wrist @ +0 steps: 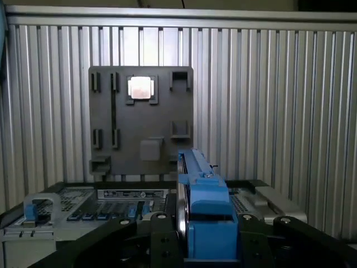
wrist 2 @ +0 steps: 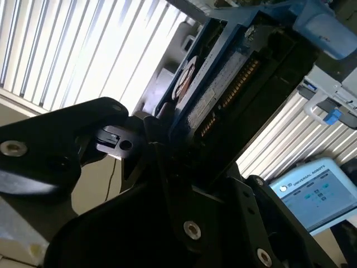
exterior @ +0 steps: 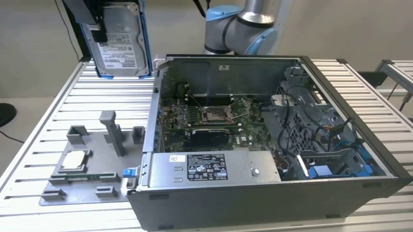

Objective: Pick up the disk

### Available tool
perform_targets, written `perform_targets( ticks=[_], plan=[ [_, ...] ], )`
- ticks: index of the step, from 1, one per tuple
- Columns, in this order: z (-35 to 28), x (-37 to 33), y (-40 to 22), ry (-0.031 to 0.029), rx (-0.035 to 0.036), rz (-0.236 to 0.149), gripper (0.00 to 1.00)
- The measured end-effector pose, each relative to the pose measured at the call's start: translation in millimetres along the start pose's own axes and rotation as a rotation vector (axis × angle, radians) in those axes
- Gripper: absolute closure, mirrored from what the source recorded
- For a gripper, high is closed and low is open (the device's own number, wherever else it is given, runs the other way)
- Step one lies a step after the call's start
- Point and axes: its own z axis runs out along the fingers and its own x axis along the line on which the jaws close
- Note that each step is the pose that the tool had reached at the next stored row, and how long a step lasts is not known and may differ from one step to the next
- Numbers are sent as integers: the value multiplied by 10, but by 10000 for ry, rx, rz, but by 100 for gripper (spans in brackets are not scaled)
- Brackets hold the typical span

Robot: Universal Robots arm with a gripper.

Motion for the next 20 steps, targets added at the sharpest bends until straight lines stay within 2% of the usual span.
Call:
perform_targets(
  ticks=[20],
  plan=[
    [33,-19,-910,0,-9,-1,100]
  ],
)
